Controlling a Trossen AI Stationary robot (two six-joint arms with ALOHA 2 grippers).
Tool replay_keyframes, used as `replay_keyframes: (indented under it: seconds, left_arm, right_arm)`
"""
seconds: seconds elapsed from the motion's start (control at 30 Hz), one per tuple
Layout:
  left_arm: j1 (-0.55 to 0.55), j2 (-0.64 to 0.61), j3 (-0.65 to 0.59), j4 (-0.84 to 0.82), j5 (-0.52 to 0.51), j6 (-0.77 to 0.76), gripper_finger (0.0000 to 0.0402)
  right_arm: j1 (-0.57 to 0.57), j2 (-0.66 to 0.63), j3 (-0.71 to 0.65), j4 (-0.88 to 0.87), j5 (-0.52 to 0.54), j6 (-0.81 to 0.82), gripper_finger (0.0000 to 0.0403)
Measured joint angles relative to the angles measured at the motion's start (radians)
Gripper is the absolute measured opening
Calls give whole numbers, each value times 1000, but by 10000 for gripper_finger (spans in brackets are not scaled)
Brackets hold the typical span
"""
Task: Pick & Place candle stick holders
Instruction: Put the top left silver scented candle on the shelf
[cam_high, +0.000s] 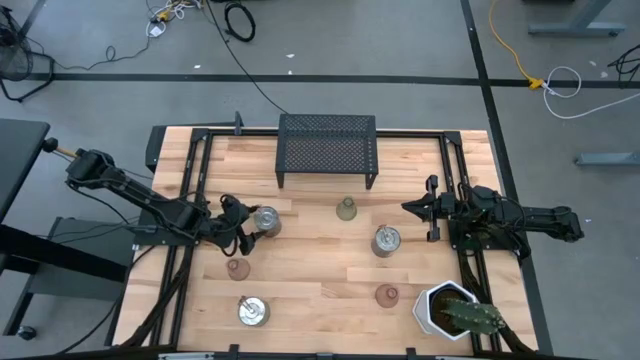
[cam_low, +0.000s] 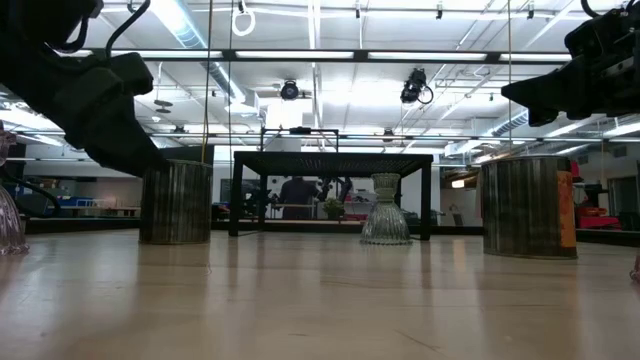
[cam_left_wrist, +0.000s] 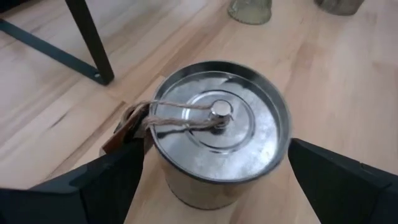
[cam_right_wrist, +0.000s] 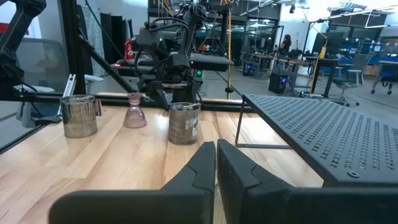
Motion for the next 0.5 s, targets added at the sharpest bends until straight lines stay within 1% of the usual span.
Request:
replay_keyframes:
  seconds: [0.27,0.5]
  left_arm:
    - [1,78,0,100,-15,2,399]
    - [1,158,0,196,-15,74,399]
  right_arm:
    - [0,0,0,0,0,0,20]
    - [0,0,0,0,0,0,20]
